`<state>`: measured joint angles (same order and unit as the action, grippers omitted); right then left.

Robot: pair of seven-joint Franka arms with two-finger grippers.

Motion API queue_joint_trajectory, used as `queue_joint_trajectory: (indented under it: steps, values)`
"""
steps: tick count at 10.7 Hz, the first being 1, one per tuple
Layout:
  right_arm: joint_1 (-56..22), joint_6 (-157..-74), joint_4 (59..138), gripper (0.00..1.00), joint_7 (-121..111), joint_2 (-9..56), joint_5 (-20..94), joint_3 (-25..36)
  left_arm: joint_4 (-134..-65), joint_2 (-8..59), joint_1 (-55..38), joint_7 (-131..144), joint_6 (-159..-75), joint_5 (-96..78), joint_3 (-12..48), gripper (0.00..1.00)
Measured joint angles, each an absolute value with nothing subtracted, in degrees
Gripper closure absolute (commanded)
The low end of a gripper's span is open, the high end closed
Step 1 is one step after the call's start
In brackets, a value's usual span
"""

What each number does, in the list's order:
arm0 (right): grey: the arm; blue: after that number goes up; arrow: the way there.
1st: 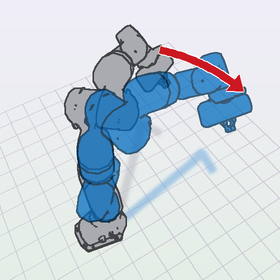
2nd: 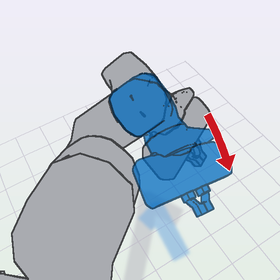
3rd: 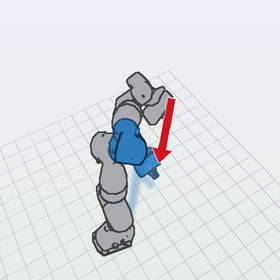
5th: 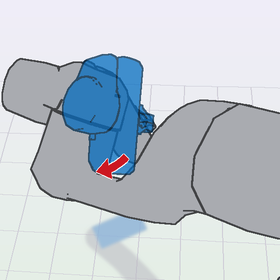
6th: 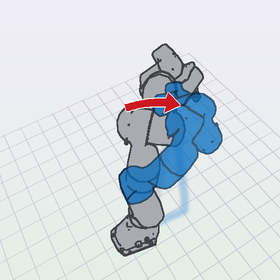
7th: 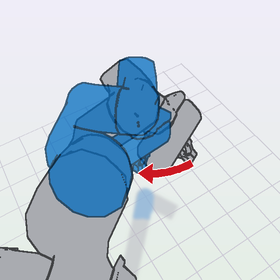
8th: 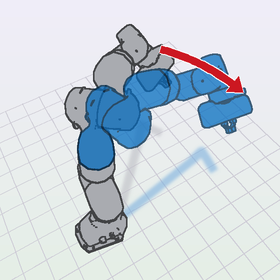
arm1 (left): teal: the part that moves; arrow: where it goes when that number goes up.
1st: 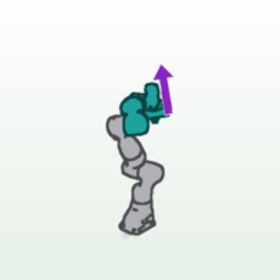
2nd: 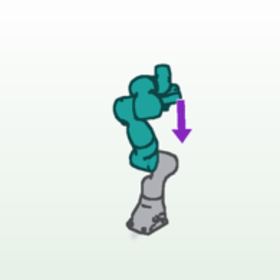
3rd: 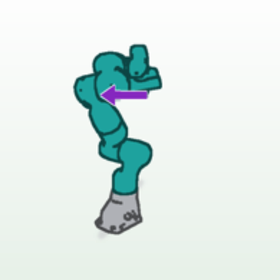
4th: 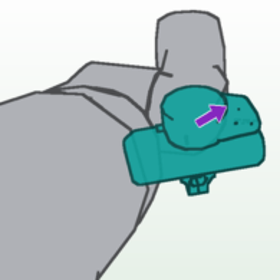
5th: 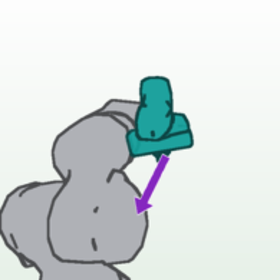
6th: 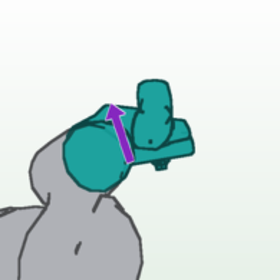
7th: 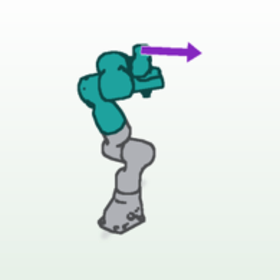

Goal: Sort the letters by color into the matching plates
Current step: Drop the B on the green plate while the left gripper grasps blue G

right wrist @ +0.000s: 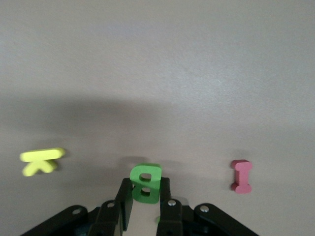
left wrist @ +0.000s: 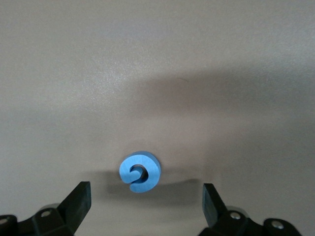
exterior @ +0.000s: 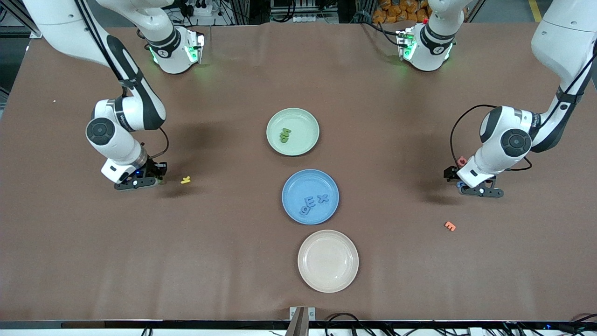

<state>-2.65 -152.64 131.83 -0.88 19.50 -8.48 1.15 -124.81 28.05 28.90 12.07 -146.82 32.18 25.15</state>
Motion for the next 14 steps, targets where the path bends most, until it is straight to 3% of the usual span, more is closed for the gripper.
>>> queue_joint_trajectory:
  steps: [5,14]
  values:
    - [-11.74,-140.42,128.07,1.00,1.01,14.32,10.71,0.00,-123.65,29.89,29.02,10.77,-146.87,32.18,25.19,0.00]
    - [-18.19,-141.52,126.54,1.00,31.89,14.23,11.74,-11.80,-120.93,31.27,30.08,1.86,-144.79,26.86,25.24,0.00]
